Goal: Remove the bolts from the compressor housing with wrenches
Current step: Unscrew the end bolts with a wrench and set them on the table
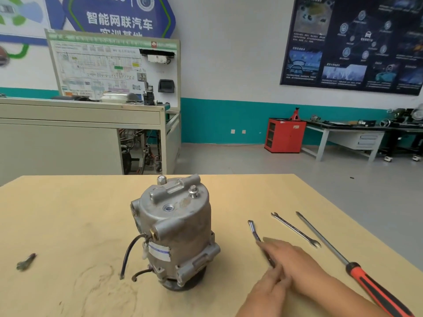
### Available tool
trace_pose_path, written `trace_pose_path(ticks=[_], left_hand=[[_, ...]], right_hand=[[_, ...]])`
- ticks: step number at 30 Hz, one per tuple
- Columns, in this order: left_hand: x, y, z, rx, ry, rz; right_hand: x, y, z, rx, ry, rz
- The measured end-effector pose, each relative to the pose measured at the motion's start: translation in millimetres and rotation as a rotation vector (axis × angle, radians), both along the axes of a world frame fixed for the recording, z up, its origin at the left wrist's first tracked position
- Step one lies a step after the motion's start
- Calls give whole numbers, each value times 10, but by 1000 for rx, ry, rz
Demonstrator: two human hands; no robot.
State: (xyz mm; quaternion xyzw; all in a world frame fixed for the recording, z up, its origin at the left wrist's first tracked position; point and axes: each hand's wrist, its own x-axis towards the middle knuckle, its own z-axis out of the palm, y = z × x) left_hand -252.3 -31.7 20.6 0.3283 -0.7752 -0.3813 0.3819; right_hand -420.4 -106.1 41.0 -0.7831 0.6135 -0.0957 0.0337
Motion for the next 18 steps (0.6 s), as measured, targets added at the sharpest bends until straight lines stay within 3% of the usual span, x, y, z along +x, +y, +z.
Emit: trace_pose_path(ticks=[1,2,5,8,10,13,18], left_hand=[[65,7,176,-119,-47,29],[159,17,324,-218,48,66],[464,96,788,-391,498,225],[705,120,1131,-249,898,177],[774,93,1322,1,1023,194],[815,-5,1481,271,1087,190],[833,-59,1574,422,1141,191]], right_hand=[[85,-12,136,-53,-115,-8],[193,-15,290,-131,-248,9],[643,75,823,-375,-686,186],[1103,145,1191,-351,-903,343],[1322,115,1300,-310,-902,363],[1455,15,1362,-311,-745,286],[1423,-31,1431,-301,-599,231]])
